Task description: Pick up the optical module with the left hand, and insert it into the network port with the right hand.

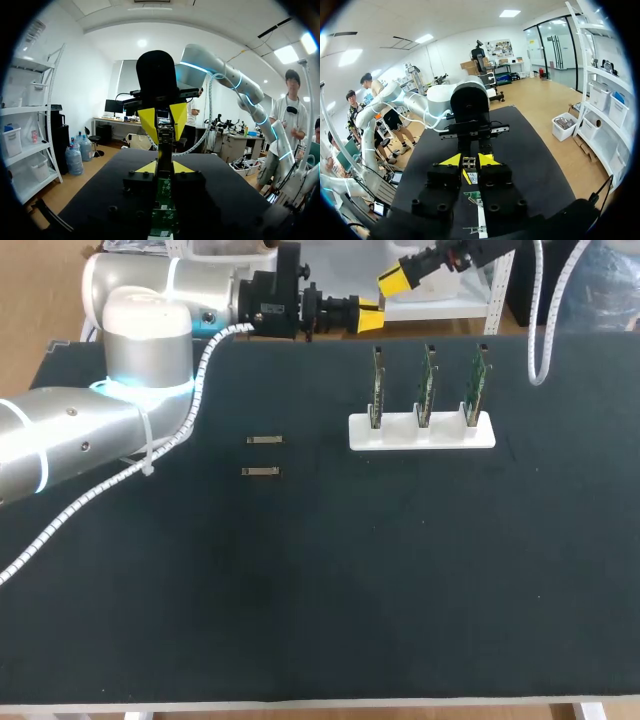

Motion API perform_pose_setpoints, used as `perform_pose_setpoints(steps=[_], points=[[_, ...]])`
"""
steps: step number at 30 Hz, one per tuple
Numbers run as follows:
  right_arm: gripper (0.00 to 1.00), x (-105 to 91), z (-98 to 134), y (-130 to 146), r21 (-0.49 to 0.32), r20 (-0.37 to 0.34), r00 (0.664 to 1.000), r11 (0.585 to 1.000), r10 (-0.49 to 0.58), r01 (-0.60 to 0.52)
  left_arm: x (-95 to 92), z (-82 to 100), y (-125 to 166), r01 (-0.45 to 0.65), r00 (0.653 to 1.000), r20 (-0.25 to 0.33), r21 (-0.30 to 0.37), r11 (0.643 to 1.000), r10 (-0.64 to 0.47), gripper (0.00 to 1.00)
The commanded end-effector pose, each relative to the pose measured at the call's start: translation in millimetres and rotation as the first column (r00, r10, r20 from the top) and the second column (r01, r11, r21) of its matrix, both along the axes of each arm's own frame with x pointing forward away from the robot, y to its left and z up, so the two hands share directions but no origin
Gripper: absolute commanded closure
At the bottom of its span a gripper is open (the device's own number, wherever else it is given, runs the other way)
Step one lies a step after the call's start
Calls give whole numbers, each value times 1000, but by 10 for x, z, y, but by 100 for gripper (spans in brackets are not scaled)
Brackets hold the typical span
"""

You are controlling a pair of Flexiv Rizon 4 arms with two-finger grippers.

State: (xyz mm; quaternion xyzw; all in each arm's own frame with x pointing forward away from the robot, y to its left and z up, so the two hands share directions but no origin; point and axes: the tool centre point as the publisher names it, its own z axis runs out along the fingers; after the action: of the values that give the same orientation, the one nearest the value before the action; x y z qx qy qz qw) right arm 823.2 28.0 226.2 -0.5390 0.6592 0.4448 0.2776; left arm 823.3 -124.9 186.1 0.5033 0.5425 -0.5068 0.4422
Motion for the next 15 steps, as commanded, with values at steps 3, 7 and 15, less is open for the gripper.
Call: perform_pose_setpoints(steps=[3,7,15], points=[[100,-36,8,-10,3,-8,1000,1000,5,-5,45,-11,-2,-5,1000,0,1,1000,5,100],[100,-33,7,-23,6,-13,1000,1000,4,-4,45,-11,-2,-5,1000,0,1,1000,5,100],[100,-37,15,-44,1,-9,1000,1000,-8,8,45,-11,-2,-5,1000,0,1,1000,5,42]])
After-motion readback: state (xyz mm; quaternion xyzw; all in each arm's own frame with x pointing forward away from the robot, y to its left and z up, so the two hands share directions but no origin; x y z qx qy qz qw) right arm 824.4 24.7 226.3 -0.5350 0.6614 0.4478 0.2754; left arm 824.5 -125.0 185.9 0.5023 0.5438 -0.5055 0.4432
